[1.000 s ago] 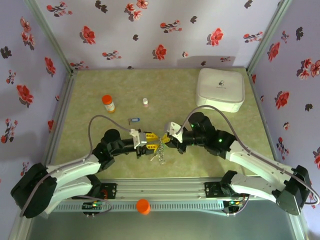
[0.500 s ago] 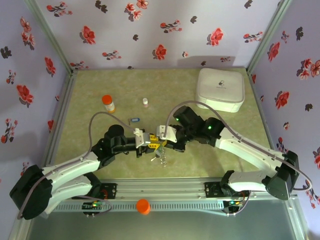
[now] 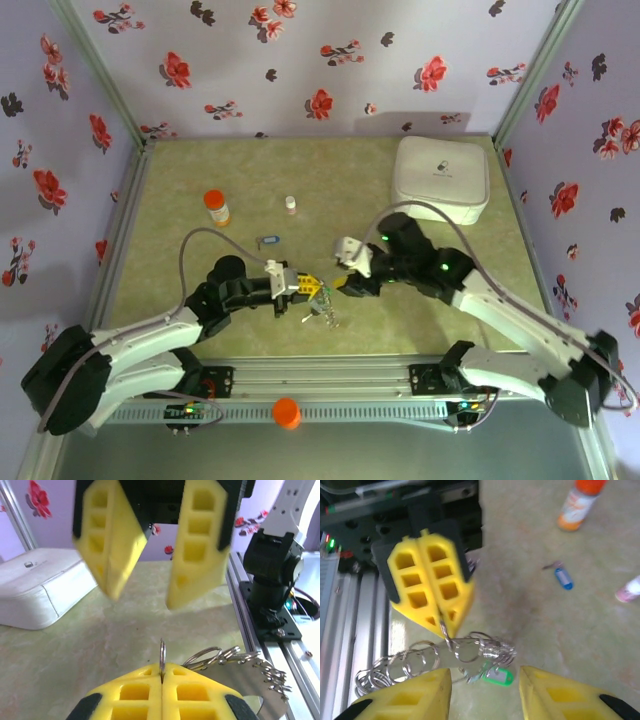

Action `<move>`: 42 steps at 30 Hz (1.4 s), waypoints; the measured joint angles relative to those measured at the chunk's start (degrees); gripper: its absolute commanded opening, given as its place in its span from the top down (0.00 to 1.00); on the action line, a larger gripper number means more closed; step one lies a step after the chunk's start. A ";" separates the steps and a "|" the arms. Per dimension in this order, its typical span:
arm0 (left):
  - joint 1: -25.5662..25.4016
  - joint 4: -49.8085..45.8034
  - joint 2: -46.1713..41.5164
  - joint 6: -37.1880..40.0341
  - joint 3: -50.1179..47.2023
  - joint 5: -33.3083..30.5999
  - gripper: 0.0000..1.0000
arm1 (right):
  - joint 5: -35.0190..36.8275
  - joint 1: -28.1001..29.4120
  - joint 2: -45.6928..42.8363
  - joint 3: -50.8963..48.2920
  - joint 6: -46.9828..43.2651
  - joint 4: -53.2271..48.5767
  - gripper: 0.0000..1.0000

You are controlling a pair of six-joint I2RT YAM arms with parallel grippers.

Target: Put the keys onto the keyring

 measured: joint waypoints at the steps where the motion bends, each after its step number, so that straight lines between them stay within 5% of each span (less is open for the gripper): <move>1: 0.00 2.54 0.81 -1.14 -1.27 -0.24 1.00 | -1.27 -0.46 -2.12 -2.89 1.53 2.99 0.60; 11: 0.00 16.65 4.92 -7.34 -4.20 -0.42 1.00 | -6.62 -0.42 -2.86 -16.48 14.19 27.45 0.69; 23: 0.02 18.97 5.38 -8.07 -4.39 -0.44 1.00 | -9.73 0.11 1.90 -16.87 16.79 35.82 0.78; 27: 0.02 18.97 5.57 -8.07 -4.50 -1.03 1.00 | -11.23 0.11 2.69 -16.70 16.81 36.04 0.97; 29: 0.11 18.97 5.55 -8.09 -4.52 -1.38 0.93 | -11.65 0.04 2.80 -16.52 16.76 35.91 1.00; 32: 0.11 19.08 5.49 -7.67 -4.55 -2.23 0.62 | -11.72 0.02 2.97 -15.69 16.28 34.38 1.00; 42: -0.11 -4.61 -4.94 1.55 0.74 -4.96 0.67 | -1.75 4.00 4.44 1.81 -0.48 3.91 1.00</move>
